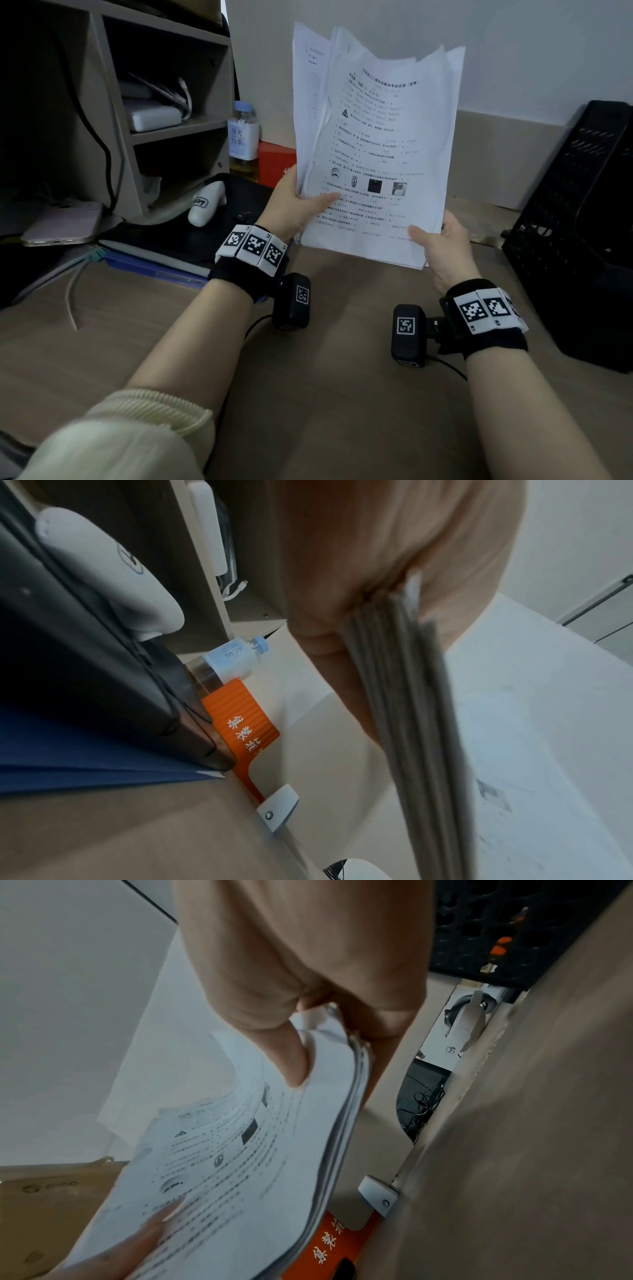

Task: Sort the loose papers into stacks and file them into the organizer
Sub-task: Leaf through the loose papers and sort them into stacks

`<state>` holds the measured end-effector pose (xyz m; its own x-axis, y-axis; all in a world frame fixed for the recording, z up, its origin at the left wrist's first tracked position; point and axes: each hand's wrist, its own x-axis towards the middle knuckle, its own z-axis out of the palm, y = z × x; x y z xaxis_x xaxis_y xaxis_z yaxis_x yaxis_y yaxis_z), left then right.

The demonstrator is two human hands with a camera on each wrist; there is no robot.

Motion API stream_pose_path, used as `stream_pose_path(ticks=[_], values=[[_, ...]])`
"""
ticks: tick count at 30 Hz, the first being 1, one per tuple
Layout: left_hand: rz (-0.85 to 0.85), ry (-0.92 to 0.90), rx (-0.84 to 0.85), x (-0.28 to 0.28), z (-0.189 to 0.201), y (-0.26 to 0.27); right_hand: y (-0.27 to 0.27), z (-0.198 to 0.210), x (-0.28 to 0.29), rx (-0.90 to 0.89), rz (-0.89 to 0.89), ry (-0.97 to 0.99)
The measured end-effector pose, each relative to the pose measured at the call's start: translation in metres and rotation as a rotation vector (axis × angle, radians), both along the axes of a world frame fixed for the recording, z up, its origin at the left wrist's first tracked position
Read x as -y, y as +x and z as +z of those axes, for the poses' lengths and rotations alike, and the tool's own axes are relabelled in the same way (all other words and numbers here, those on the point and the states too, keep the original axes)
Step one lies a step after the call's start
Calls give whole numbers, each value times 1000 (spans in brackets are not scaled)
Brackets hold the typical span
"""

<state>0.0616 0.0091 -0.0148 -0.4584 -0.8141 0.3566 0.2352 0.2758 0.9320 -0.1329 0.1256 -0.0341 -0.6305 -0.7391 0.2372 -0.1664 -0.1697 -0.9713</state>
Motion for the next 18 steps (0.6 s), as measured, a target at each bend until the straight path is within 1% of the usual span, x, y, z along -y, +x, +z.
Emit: stream_pose_path(ticks=[3,7,12,18], values=[[-3,-1,-8,2,-1,-3,1,3,-2,-33,-5,-34],[-38,22,11,7,-9,-6,0,3,-1,-78,-5,-10],[-71,6,52,9,-18,-11,0,-3,1,-22,-18,-7],[-102,-22,53,6,-17,-11,2,-3,-1,-7,-40,-91]])
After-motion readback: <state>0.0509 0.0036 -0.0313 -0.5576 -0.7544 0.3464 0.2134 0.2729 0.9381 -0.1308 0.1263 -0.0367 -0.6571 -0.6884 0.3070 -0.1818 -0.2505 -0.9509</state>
